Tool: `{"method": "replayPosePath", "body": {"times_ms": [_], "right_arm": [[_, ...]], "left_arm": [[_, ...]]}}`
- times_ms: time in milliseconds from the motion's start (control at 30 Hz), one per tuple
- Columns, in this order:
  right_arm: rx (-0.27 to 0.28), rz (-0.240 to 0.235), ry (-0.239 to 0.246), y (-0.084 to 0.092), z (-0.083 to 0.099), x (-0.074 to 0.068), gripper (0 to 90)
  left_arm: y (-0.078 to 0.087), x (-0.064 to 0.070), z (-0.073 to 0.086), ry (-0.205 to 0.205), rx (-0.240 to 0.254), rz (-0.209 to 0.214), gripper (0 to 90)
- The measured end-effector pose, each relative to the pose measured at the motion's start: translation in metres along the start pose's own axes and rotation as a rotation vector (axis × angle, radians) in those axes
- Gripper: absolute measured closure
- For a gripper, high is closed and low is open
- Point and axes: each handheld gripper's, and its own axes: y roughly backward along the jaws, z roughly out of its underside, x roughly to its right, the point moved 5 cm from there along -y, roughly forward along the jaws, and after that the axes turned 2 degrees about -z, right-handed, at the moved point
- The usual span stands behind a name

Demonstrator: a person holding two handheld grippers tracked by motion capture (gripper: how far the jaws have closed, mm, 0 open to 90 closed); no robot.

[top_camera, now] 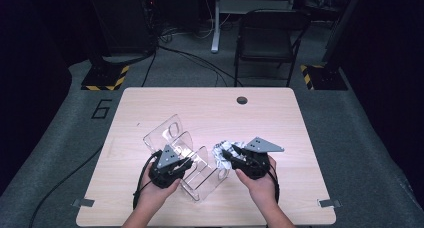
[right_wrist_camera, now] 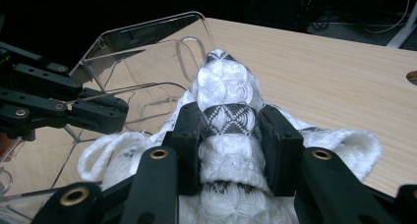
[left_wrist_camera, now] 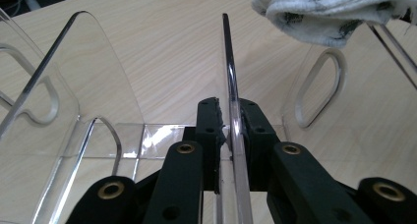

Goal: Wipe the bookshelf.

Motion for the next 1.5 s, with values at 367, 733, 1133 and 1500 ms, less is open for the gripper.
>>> {"method": "replayPosePath", "body": {"times_ms": [367, 733, 1133, 1500], "right_arm": [[-0.011, 0.012, -0.066, 0.001, 0.003, 0.016, 65.1], [-0.046, -0.012, -0.169, -0.006, 0.02, 0.034, 66.3], [-0.118, 0.015, -0.216, -0.019, 0.049, 0.045, 67.0], [-0.213, 0.037, -0.281, -0.035, 0.086, 0.052, 68.1]], "left_arm": [[0.0, 0.0, 0.0, 0.001, -0.004, 0.003, 82.6], [0.0, 0.001, 0.0, 0.001, -0.001, -0.002, 83.5], [0.0, 0.002, 0.0, 0.002, 0.0, -0.005, 85.6], [0.0, 0.002, 0.0, 0.004, -0.001, -0.006, 85.6]]}}
